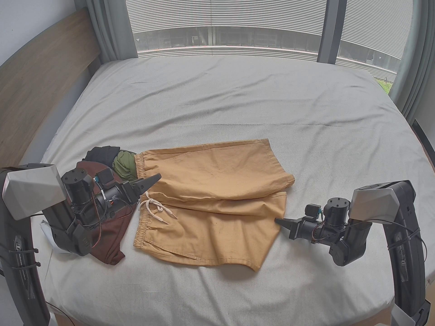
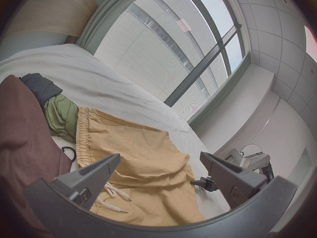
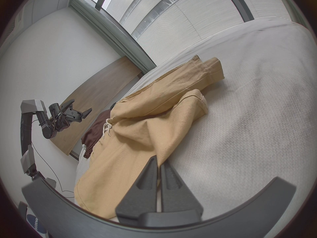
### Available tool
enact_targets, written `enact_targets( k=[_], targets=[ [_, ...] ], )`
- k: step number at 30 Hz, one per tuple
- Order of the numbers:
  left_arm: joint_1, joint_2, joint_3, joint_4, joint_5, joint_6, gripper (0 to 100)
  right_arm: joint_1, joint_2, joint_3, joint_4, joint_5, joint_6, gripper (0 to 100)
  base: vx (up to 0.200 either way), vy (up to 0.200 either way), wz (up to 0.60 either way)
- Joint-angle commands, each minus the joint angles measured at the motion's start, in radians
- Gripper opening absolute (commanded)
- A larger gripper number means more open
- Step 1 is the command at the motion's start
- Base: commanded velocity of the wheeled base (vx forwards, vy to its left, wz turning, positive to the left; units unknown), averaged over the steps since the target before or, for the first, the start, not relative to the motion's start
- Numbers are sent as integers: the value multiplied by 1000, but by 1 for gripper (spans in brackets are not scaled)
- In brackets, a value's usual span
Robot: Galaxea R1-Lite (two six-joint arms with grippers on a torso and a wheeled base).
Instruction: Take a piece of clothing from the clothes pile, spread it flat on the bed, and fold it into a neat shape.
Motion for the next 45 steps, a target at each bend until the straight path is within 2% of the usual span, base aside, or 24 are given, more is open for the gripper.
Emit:
enact_targets(
  k=[1, 8, 16, 23, 29, 45],
  targets=[
    [0, 14, -2, -1, -1, 0, 100, -9, -52, 52, 2, 0, -1, 0, 0, 0, 0],
    [0, 19, -2, -1, -1, -2, 100, -26, -143, 108, 14, 2, 2, 0, 0, 0, 0],
    [0, 22, -2, -1, -1, -2, 100, 21, -129, 94, 12, 2, 5, 0, 0, 0, 0],
    [0, 32, 0, -1, -1, 0, 100, 95, -52, -32, 17, 0, 0, 0, 0, 0, 0],
    [-2, 35, 1, -1, -1, 0, 100, 138, -43, -107, 83, -1, -4, 0, 0, 0, 0],
    [-2, 38, 0, -1, -1, -4, 100, 199, -1, -192, 109, -3, -6, 0, 0, 0, 0]
  ],
)
